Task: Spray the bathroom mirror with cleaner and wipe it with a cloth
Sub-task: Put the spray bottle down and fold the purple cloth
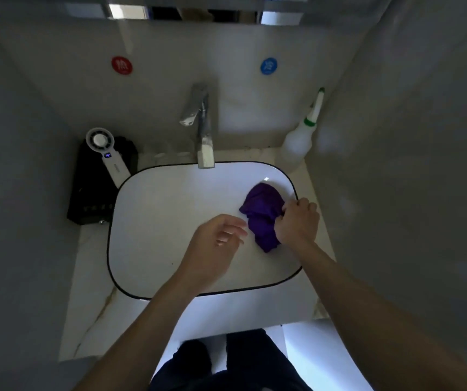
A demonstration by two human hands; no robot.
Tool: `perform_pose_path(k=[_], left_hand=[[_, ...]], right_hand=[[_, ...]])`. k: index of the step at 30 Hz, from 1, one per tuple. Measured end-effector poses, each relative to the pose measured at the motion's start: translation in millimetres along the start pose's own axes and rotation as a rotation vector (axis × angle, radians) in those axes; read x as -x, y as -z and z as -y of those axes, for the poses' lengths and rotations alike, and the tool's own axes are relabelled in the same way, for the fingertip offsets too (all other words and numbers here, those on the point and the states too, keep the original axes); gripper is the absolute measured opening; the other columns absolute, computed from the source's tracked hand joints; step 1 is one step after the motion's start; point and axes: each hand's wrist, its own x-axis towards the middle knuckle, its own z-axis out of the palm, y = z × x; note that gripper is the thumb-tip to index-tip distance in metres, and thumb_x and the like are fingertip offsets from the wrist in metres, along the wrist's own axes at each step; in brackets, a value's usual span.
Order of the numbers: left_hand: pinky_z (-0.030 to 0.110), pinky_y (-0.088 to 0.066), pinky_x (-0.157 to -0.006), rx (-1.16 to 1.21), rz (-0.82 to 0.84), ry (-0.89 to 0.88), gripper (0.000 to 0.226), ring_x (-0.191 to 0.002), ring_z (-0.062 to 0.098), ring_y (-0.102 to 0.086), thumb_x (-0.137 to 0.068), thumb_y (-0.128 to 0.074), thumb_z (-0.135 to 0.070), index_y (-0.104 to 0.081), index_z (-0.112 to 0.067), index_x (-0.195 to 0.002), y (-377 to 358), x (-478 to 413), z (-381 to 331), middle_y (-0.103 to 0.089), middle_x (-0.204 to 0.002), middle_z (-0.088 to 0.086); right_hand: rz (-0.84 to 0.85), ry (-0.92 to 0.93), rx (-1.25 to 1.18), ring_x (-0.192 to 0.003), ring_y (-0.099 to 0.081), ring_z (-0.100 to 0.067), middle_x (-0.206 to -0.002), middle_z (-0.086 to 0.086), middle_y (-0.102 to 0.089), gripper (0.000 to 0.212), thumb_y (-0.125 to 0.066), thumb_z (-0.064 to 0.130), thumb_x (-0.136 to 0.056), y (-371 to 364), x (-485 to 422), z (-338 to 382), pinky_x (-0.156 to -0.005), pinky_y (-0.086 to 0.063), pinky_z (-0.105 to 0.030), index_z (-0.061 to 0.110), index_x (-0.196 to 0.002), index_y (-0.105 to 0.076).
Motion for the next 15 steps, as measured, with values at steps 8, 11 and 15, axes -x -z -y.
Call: perform_pose_path(k=[8, 11, 15], left_hand=[[0.039, -0.056, -0.086, -0.032, -0.111, 0.057, 0.042, -0.083, 0.016, -0.072, -0.093, -0.045, 0.013, -0.072, -0.019, -0.097, -1.9, -7.3, -2.3, -0.076, -0.087, -0.005], [0.045, -0.058, -0.089, -0.043, -0.125, 0.058, 0.043, -0.083, 0.017, -0.072, -0.092, -0.044, 0.013, -0.072, -0.020, -0.096, -1.9, -12.6, -3.8, -0.076, -0.087, -0.005], [0.045, -0.058, -0.088, -0.049, -0.110, 0.059, 0.045, -0.081, 0.020, -0.072, -0.089, -0.043, 0.016, -0.072, -0.018, -0.093, 0.5, -17.1, -4.3, -0.075, -0.083, -0.004]], right_hand=[[0.160, -0.105, -0.659, -0.076, -0.056, -0.020, -0.081, 0.003, -0.056, 0.006, -0.058, 0.016, -0.093, 21.8, -14.2, 0.5, -0.063, -0.039, -0.028, 0.016, -0.091, -0.052], [0.219, -0.119, -0.978, -0.076, -0.059, -0.012, -0.090, -0.001, -0.064, 0.003, -0.058, 0.014, -0.094, 41.1, -11.3, 5.2, -0.057, -0.042, -0.021, 0.016, -0.095, -0.060], [0.291, -0.083, -1.248, -0.065, -0.064, -0.008, -0.078, 0.002, -0.069, 0.014, -0.054, 0.009, -0.094, 73.7, -1.2, 12.8, -0.052, -0.049, -0.019, 0.013, -0.090, -0.067]])
